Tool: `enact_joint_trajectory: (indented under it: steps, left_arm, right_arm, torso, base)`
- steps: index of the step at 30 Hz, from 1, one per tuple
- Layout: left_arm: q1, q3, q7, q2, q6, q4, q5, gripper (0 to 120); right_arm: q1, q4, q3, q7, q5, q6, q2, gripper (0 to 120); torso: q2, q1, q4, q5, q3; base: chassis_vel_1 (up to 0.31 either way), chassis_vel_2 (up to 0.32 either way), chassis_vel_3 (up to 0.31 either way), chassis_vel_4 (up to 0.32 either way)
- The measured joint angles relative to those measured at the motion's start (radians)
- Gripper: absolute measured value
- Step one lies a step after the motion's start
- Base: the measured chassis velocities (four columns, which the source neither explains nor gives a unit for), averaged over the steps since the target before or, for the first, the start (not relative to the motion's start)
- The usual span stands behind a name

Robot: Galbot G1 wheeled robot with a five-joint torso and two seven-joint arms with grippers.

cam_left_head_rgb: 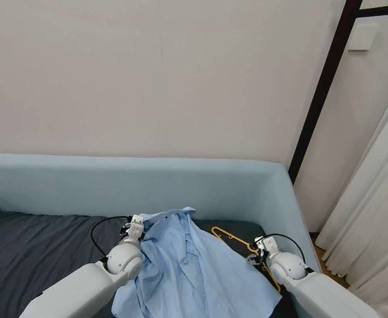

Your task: Pick up the clothes from the sofa and hang them on the clothes hanger.

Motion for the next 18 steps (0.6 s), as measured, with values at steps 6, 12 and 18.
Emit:
enact_joint_trajectory:
  steps: [6, 12, 18]
  left_arm:
    - [0.012, -0.001, -0.001, 0.016, 0.0, -0.018, 0.003, 0]
    - [0.011, 0.001, -0.001, 0.015, 0.0, -0.022, 0.003, 0]
    - [0.009, 0.006, -0.002, 0.015, 0.0, -0.025, 0.003, 0]
  right_arm:
    - [-0.006, -0.074, 0.046, -0.024, 0.025, 0.018, 0.038, 95]
    - [0.001, -0.148, 0.062, -0.059, 0.021, 0.027, 0.072, 73]
    - [0.015, -0.218, 0.08, -0.113, -0.015, 0.041, 0.092, 51]
  torso:
    - [0.0, 0.0, -0.0001, -0.0001, 0.0]
    - [0.0, 0.0, -0.0001, -0.0002, 0.0]
    - [0.0, 0.0, 0.0, -0.0001, 0.0]
  base:
    - [0.0, 0.0, 0.0, 0.0]
    - [0.0, 0.0, 0.0, 0.0]
    - [0.0, 0.0, 0.0, 0.0]
